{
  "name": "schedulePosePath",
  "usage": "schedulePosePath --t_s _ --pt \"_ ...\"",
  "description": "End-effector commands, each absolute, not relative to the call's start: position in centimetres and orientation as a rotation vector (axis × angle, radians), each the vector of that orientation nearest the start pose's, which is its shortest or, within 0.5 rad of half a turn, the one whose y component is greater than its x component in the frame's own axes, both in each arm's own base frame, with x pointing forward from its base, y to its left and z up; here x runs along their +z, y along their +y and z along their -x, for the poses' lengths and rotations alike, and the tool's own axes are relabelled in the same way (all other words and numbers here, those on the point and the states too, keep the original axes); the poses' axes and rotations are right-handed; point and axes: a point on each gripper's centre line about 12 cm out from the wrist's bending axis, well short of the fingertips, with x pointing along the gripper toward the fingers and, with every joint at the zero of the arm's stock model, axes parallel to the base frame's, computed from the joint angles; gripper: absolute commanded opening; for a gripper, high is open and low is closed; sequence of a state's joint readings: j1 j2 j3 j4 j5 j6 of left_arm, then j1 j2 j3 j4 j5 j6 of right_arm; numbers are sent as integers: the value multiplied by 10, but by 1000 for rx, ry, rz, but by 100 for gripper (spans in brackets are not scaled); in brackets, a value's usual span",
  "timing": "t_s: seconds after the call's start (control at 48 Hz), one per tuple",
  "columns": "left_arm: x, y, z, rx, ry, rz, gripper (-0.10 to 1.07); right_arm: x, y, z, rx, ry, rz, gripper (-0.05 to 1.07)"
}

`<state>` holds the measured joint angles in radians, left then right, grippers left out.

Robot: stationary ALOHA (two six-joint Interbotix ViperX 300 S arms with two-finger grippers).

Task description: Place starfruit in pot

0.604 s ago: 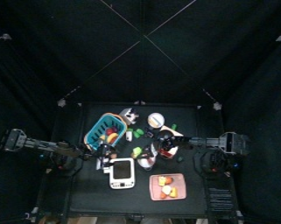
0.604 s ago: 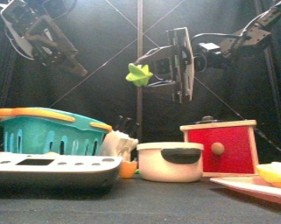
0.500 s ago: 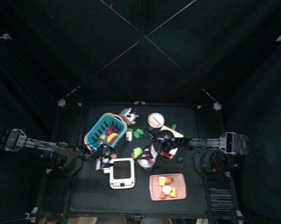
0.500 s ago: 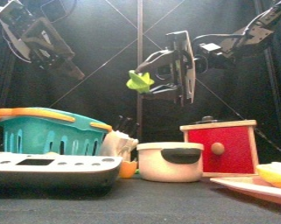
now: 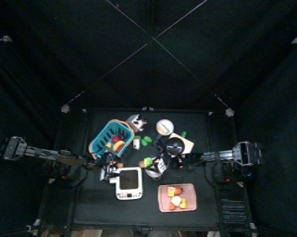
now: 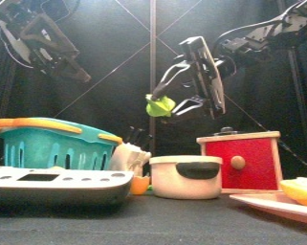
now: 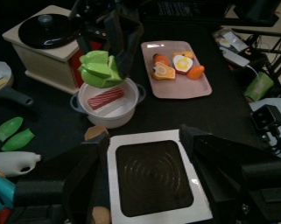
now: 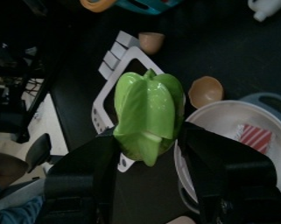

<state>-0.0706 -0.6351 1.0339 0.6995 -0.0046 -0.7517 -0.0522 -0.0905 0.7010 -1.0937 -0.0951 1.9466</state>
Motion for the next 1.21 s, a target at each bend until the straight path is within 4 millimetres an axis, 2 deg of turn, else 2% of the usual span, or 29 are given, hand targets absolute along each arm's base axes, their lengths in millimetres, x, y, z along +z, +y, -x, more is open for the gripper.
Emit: schedulePosePath --t_s 0.0,0.396,0.667,0.958,1.188 --pt "253 -17 -258 -60 365 36 97 209 -10 -374 -258 514 -874 65" --pt "248 -15 -247 -55 362 42 97 191 -8 -368 -442 572 -858 66" --pt "235 -16 -242 -53 394 68 97 178 -1 -380 -451 608 -837 67" --pt "233 -17 -241 -53 400 93 97 171 1 -383 -464 627 -832 78" --pt "234 -19 -241 -61 394 94 97 169 4 -382 -497 639 -804 91"
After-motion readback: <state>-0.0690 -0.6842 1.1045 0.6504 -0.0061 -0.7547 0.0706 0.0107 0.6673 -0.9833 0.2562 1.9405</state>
